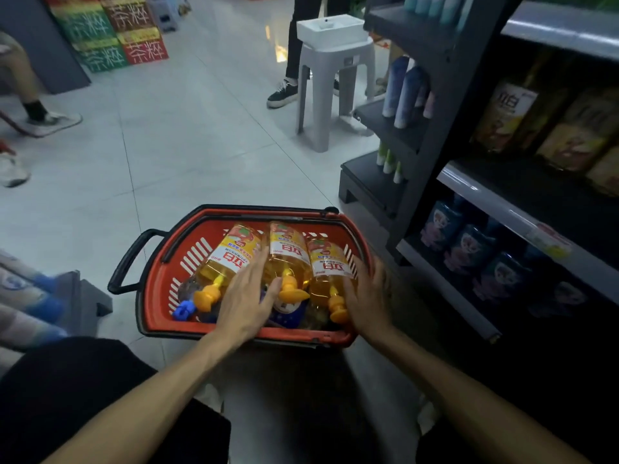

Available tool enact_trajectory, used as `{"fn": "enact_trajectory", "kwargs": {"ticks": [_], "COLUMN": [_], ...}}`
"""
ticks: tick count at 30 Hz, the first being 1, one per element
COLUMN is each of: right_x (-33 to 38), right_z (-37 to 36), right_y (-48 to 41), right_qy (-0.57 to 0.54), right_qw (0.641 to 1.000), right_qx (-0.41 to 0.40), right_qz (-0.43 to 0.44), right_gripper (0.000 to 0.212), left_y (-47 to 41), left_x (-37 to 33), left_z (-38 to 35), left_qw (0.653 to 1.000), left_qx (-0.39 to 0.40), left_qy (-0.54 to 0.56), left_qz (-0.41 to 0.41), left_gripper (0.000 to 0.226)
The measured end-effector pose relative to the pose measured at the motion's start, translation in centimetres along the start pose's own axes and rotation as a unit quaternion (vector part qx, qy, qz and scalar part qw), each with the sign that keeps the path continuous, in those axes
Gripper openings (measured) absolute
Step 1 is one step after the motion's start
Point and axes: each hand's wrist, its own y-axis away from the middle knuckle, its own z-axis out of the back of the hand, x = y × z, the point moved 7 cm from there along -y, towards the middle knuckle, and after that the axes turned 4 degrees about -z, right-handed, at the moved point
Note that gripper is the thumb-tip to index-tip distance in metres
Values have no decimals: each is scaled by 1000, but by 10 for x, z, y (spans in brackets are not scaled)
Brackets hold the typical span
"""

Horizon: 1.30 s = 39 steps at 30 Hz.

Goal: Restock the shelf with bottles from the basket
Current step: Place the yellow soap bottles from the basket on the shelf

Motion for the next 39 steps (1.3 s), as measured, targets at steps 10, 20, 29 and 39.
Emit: {"fn": "enact_trajectory", "kwargs": {"ticks": [10, 20, 29, 39], "right_x": [-25, -48, -87, -78], "right_z": [0, 25, 65, 77], "right_y": [-34, -62, -47, -16], "right_qy": [-205, -61, -50, 24], "right_qw": [939, 966, 957, 974], "right_qx": [45, 59, 27, -47], "right_qz": [-274, -246, -283, -221], "right_gripper": [29, 18, 20, 23], "left_y": [14, 2, -23, -28], "left_x": [-1, -28, -55, -56], "left_z": [-23, -34, -53, -50], "left_qw": [997, 996, 998, 998], "left_qx": [-26, -37, -4, 22], "left_qy": [-67, -82, -53, -24], "left_qz": [33, 15, -43, -59], "left_gripper": [118, 119, 111, 98]}}
